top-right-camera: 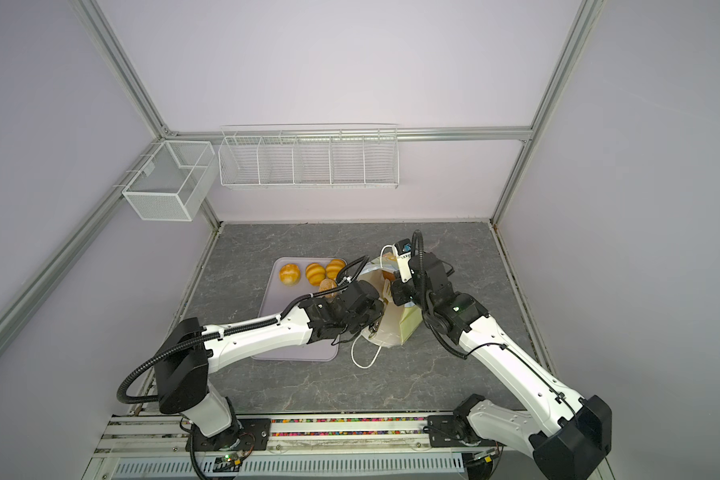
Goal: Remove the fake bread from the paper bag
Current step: 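Push the tongs deeper into the bag toward the remaining breads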
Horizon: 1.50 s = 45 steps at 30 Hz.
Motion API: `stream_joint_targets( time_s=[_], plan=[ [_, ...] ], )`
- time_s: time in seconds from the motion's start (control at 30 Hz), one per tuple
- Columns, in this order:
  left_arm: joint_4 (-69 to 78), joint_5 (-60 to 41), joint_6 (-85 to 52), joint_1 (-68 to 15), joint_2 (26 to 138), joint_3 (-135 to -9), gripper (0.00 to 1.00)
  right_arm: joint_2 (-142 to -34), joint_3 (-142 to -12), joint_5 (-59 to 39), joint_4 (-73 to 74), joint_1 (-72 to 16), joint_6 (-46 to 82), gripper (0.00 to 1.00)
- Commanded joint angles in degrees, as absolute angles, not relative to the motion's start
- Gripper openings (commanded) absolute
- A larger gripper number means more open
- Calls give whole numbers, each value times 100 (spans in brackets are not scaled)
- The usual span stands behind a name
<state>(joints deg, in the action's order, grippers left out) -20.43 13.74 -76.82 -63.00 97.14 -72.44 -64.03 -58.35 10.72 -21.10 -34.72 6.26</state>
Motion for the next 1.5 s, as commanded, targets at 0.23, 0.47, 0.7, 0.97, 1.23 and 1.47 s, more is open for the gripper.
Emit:
stream_joint_targets(
  time_s=[0.23, 0.47, 0.7, 0.97, 1.23, 1.47],
  plan=[
    [-1355, 1477, -7537, -6241, 9922, -7322, 42, -6386, -5748, 995, -1934, -3585, 748, 7],
    [-1188, 1512, -7571, -6183, 10064, -7342, 42, -6438, -5791, 880, -1969, -3637, 770, 7],
    [-1597, 1392, -7514, -6152, 10442, -7585, 42, -6479, -5838, 857, -2021, -3683, 768, 7],
    [-1861, 1496, -7121, -6152, 10388, -7727, 28, -6463, -5818, 996, -2030, -3699, 741, 7],
    [-2088, 1647, -6576, -6152, 9945, -7796, 1, -6443, -5836, 1207, -2061, -3693, 698, 7],
    [-2166, 1541, -6258, -6152, 9487, -7594, 0, -6436, -5862, 1438, -2118, -3699, 633, 7]
  ],
)
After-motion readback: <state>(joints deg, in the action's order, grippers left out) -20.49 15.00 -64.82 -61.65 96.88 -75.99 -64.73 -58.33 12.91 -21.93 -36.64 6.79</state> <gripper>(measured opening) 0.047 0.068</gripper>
